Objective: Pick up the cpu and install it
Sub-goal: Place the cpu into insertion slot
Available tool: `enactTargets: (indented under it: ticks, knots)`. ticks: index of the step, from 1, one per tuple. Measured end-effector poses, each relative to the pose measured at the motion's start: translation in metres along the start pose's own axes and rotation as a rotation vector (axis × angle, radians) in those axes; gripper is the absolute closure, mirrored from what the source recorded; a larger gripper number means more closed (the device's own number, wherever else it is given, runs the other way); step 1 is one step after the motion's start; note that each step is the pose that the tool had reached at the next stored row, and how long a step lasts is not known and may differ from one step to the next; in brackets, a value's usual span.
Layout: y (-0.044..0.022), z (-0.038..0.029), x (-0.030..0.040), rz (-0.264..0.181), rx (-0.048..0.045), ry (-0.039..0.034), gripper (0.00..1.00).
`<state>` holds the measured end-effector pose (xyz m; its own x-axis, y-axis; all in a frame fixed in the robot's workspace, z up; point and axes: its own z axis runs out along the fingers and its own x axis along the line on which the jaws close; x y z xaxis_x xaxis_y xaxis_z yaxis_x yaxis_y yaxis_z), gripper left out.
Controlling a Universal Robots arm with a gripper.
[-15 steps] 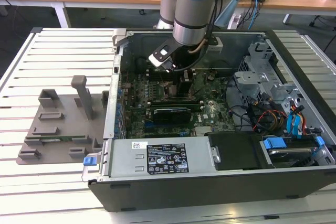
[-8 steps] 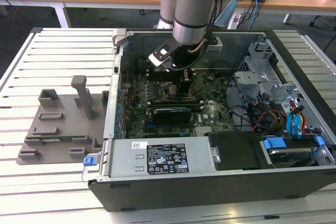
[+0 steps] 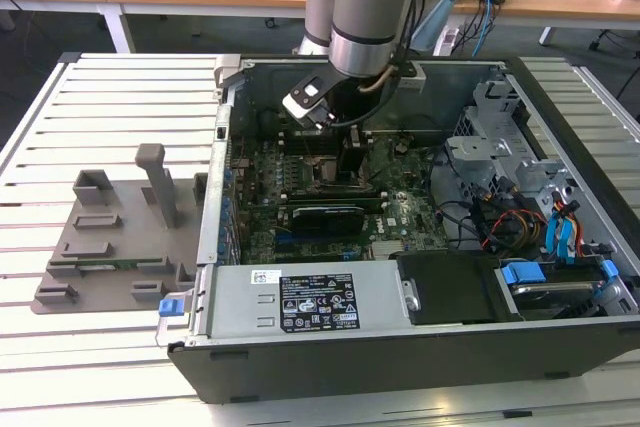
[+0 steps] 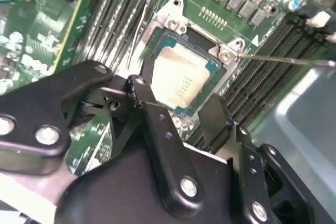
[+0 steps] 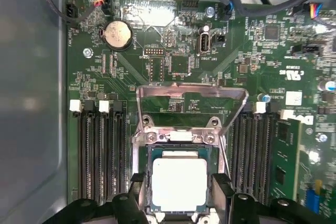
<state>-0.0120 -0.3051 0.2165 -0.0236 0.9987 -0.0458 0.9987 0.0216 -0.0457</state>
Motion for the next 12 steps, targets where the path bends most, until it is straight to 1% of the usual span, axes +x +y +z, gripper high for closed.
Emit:
enactTargets:
  ticks: [1,2,4,6,7,8,9,11,12]
  knots:
    - [-0.0003,-0.006,-0.0001,0.0,-0.0008,-0.0001,0.38]
    - [-0.0008,-0.0114,-0.0003,0.0,-0.0018,-0.0002,0.47]
    - [-0.0021,-0.0229,-0.0008,0.0,-0.005,0.0003,0.59]
    - [-0.0025,-0.0296,-0.0012,0.0,-0.0066,0.0002,0.71]
    - [-0.0028,-0.0335,-0.0013,0.0,-0.0073,0.0002,0.71]
    - [-0.003,-0.037,-0.0014,0.0,-0.008,0.0003,0.83]
    - [-0.0034,-0.042,-0.0017,0.0,-0.0089,0.0001,0.89]
    - [-0.0039,-0.0523,-0.0021,0.0,-0.0101,0.0002,0.89]
    - [-0.0043,-0.0588,-0.0025,0.0,-0.0103,0.0001,0.89]
